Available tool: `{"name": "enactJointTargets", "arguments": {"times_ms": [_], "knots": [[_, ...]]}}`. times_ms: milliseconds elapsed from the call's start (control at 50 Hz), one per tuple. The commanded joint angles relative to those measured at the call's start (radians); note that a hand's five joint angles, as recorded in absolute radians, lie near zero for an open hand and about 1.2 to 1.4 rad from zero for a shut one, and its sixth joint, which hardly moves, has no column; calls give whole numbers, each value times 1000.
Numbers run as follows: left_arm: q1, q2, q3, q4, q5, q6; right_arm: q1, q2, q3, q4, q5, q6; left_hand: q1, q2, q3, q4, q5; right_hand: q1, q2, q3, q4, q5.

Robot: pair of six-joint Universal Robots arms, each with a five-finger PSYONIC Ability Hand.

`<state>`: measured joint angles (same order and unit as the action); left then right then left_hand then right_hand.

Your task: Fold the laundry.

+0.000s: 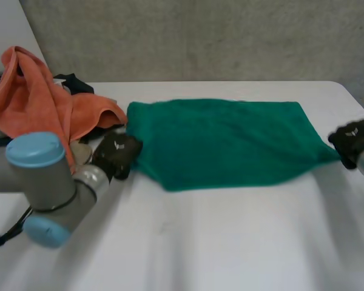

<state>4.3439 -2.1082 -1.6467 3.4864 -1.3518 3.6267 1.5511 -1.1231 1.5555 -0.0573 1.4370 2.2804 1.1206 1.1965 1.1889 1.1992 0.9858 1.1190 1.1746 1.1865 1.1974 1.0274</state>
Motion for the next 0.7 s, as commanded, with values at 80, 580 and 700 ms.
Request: {"name": "enactJointTargets", "arguments": {"times_ms": [80, 580, 700], "knots": [[9, 338, -267, -438, -26, 217, -198, -265, 136, 410, -35, -295, 276, 200, 207, 197, 236, 277, 222, 210, 199, 194], [29, -186, 474, -352, -102, 211, 13, 230, -290, -128, 11, -45, 276, 200, 207, 197, 236, 277, 222, 210, 199, 194], [8, -347, 721, -359, -99, 201, 50, 362, -428, -180, 60, -42, 276, 200, 207, 197, 236, 277, 222, 210, 199, 194]]}}
